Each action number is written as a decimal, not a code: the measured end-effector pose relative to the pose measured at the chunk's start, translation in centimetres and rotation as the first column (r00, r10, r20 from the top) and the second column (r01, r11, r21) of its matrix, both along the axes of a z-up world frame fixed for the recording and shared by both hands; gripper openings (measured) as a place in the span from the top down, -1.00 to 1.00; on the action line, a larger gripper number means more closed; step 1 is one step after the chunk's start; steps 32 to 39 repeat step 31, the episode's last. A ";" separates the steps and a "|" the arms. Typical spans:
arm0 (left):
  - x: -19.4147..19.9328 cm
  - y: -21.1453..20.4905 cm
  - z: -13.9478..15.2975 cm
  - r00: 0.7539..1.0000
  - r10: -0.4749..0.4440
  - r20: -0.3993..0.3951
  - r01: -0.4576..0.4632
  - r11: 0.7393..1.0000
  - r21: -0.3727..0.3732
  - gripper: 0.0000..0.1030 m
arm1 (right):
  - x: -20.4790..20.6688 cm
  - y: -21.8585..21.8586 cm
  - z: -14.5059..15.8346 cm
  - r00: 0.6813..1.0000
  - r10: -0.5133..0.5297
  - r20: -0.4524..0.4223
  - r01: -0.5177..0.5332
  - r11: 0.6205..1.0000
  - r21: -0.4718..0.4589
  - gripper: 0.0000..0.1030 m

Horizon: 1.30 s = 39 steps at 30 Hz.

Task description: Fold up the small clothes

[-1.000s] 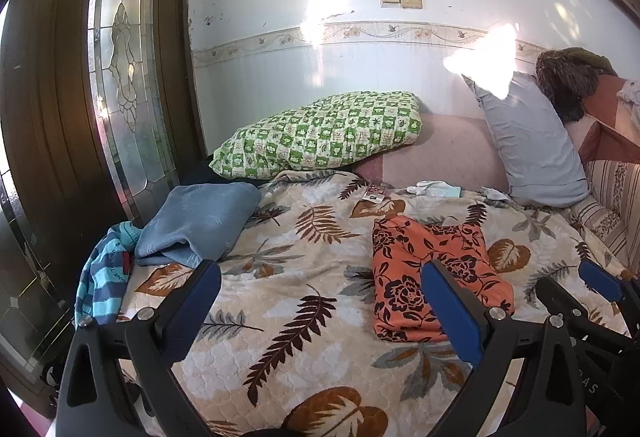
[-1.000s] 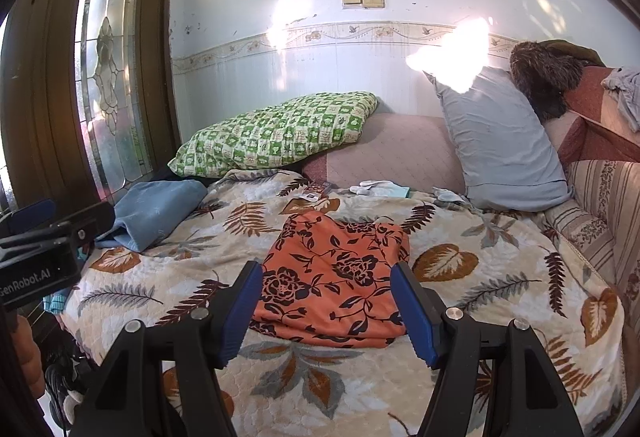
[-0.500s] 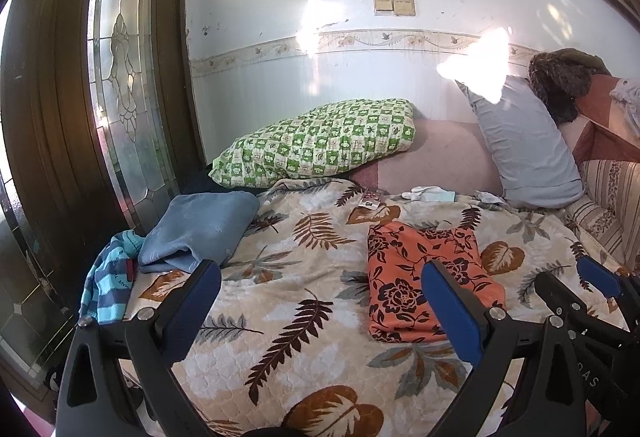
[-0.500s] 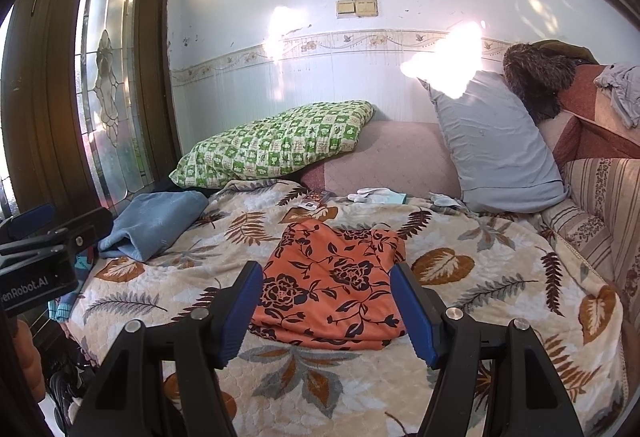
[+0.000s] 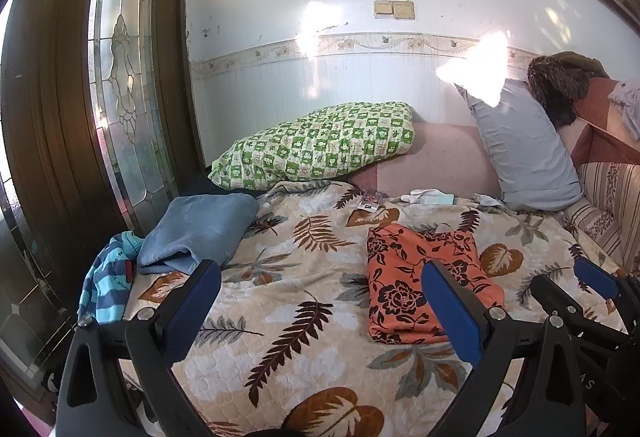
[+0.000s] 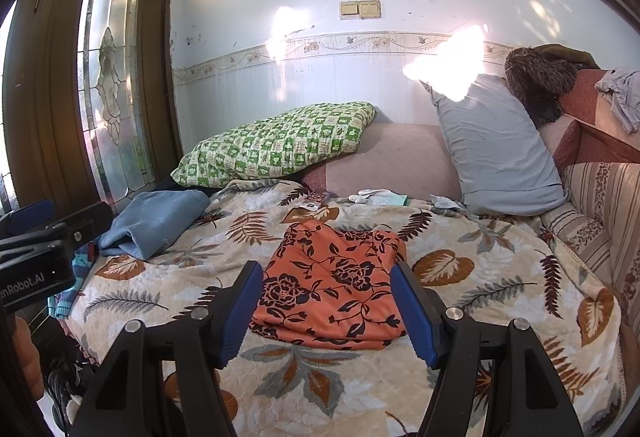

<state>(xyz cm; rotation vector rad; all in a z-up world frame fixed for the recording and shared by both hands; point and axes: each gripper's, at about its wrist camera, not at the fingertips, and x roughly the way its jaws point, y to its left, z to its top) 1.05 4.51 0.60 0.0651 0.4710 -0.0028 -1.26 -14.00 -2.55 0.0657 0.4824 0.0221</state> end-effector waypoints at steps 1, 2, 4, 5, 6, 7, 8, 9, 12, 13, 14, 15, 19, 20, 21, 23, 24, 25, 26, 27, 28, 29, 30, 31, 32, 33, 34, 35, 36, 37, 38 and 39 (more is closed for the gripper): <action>0.1 0.0 -0.1 1.000 -0.001 -0.003 0.001 1.000 -0.001 -0.94 | 0.1 0.0 -0.1 1.000 -0.001 -0.002 0.001 1.000 0.000 -0.35; 0.3 0.0 -0.3 1.000 -0.002 -0.007 0.002 1.000 -0.002 -0.94 | 0.2 0.0 -0.2 1.000 -0.003 -0.004 0.003 1.000 -0.002 -0.35; 0.6 0.0 -0.6 1.000 -0.004 -0.013 0.004 1.000 -0.005 -0.94 | 0.3 0.1 -0.3 1.000 -0.006 -0.008 0.006 1.000 -0.005 -0.35; 0.7 0.1 -0.7 1.000 -0.005 -0.016 0.005 1.000 -0.007 -0.94 | 0.4 0.1 -0.4 1.000 -0.006 -0.011 0.006 1.000 -0.006 -0.35; 0.9 0.1 -0.9 1.000 -0.005 -0.018 0.005 1.000 -0.008 -0.94 | 0.6 0.2 -0.5 1.000 -0.005 -0.015 0.005 1.000 -0.008 -0.35; 1.0 0.1 -1.0 1.000 -0.005 -0.019 0.005 1.000 -0.010 -0.94 | 0.7 0.3 -0.5 1.000 -0.005 -0.017 0.005 1.000 -0.011 -0.35; 1.1 0.2 -1.1 1.000 -0.006 -0.020 0.005 1.000 -0.014 -0.94 | 0.8 0.5 -0.6 1.000 -0.004 -0.019 0.004 1.000 -0.014 -0.35; 1.3 0.4 -1.1 1.000 -0.006 -0.021 0.005 1.000 -0.018 -0.94 | 0.9 0.6 -0.7 1.000 -0.002 -0.022 0.002 1.000 -0.018 -0.35; 1.7 0.6 -1.3 1.000 -0.005 -0.023 0.004 1.000 -0.027 -0.94 | 1.3 1.0 -0.7 1.000 0.003 -0.025 -0.004 1.000 -0.028 -0.35; 1.8 0.7 -1.4 1.000 -0.005 -0.024 0.004 1.000 -0.029 -0.94 | 1.5 1.2 -0.7 1.000 0.005 -0.024 -0.006 0.999 -0.032 -0.35; 2.0 0.8 -1.5 1.000 -0.005 -0.025 0.004 1.000 -0.031 -0.94 | 1.6 1.3 -0.6 1.000 0.007 -0.023 -0.008 0.999 -0.035 -0.35; 2.1 0.9 -1.5 1.000 -0.005 -0.026 0.004 0.999 -0.033 -0.94 | 1.7 1.4 -0.6 1.000 0.008 -0.022 -0.009 0.999 -0.038 -0.35; 2.3 1.1 -1.7 1.000 -0.005 -0.027 0.004 0.999 -0.037 -0.94 | 2.2 2.0 -0.3 1.000 0.012 -0.018 -0.012 0.999 -0.047 -0.35; 2.4 1.1 -1.8 1.000 -0.005 -0.028 0.004 0.999 -0.037 -0.94 | 2.3 2.1 -0.3 1.000 0.013 -0.017 -0.014 0.999 -0.050 -0.35; 2.6 1.2 -1.9 1.000 -0.005 -0.030 0.004 0.999 -0.038 -0.94 | 2.4 2.3 -0.3 1.000 0.014 -0.018 -0.015 0.998 -0.054 -0.35; 3.0 1.3 -2.1 0.999 -0.005 -0.035 0.004 0.999 -0.041 -0.94 | 2.7 2.5 -0.3 1.000 0.017 -0.021 -0.019 0.998 -0.058 -0.35; 3.2 1.4 -2.3 0.999 -0.005 -0.038 0.004 0.999 -0.043 -0.94 | 2.9 2.7 -0.4 0.999 0.021 -0.025 -0.023 0.998 -0.058 -0.35; 3.5 1.4 -2.4 0.999 -0.005 -0.041 0.003 0.999 -0.045 -0.94 | 3.1 2.9 -0.6 0.999 0.024 -0.028 -0.026 0.998 -0.060 -0.36; 3.7 1.5 -2.6 0.999 -0.007 -0.044 0.005 0.999 -0.049 -0.94 | 3.3 3.0 -0.7 0.999 0.026 -0.031 -0.028 0.998 -0.061 -0.36; 4.1 1.6 -2.7 0.999 -0.012 -0.051 0.009 0.998 -0.060 -0.94 | 3.5 3.2 -0.9 0.999 0.029 -0.034 -0.031 0.998 -0.062 -0.36; 4.4 1.7 -2.9 0.998 -0.014 -0.058 0.010 0.998 -0.070 -0.94 | 3.8 3.3 -1.1 0.999 0.035 -0.040 -0.037 0.997 -0.063 -0.36; 4.9 1.8 -3.1 0.998 -0.017 -0.064 0.012 0.997 -0.080 -0.94 | 4.2 3.4 -1.3 0.998 0.041 -0.046 -0.044 0.997 -0.064 -0.36; 5.2 1.9 -3.2 0.997 -0.020 -0.070 0.013 0.996 -0.088 -0.94 | 4.5 3.4 -1.4 0.998 0.046 -0.049 -0.050 0.997 -0.065 -0.36; 5.8 2.1 -3.5 0.997 -0.022 -0.081 0.014 0.995 -0.096 -0.94 | 4.9 3.2 -1.6 0.997 0.048 -0.053 -0.052 0.997 -0.063 -0.36; 5.8 2.1 -3.5 0.997 -0.022 -0.081 0.014 0.995 -0.096 -0.94 | 4.9 3.2 -1.6 0.997 0.048 -0.053 -0.052 0.997 -0.063 -0.36; 5.8 2.1 -3.5 0.997 -0.022 -0.081 0.014 0.995 -0.096 -0.94 | 4.9 3.2 -1.6 0.997 0.048 -0.053 -0.052 0.997 -0.063 -0.36; 5.8 2.1 -3.5 0.997 -0.022 -0.081 0.014 0.995 -0.096 -0.94 | 4.9 3.2 -1.6 0.997 0.048 -0.053 -0.052 0.997 -0.063 -0.36; 5.8 2.1 -3.5 0.997 -0.022 -0.081 0.014 0.995 -0.096 -0.94 | 4.9 3.2 -1.6 0.997 0.048 -0.053 -0.052 0.997 -0.063 -0.36; 5.8 2.1 -3.5 0.997 -0.022 -0.081 0.014 0.995 -0.096 -0.94 | 4.9 3.2 -1.6 0.997 0.048 -0.053 -0.052 0.997 -0.063 -0.36; 5.8 2.1 -3.5 0.997 -0.022 -0.081 0.014 0.995 -0.096 -0.94 | 4.9 3.2 -1.6 0.997 0.048 -0.053 -0.052 0.997 -0.063 -0.36; 5.8 2.1 -3.5 0.997 -0.022 -0.081 0.014 0.995 -0.096 -0.94 | 4.9 3.2 -1.6 0.997 0.048 -0.053 -0.052 0.997 -0.063 -0.36; 5.8 2.1 -3.5 0.997 -0.022 -0.081 0.014 0.995 -0.096 -0.94 | 4.9 3.2 -1.6 0.997 0.048 -0.053 -0.052 0.997 -0.063 -0.36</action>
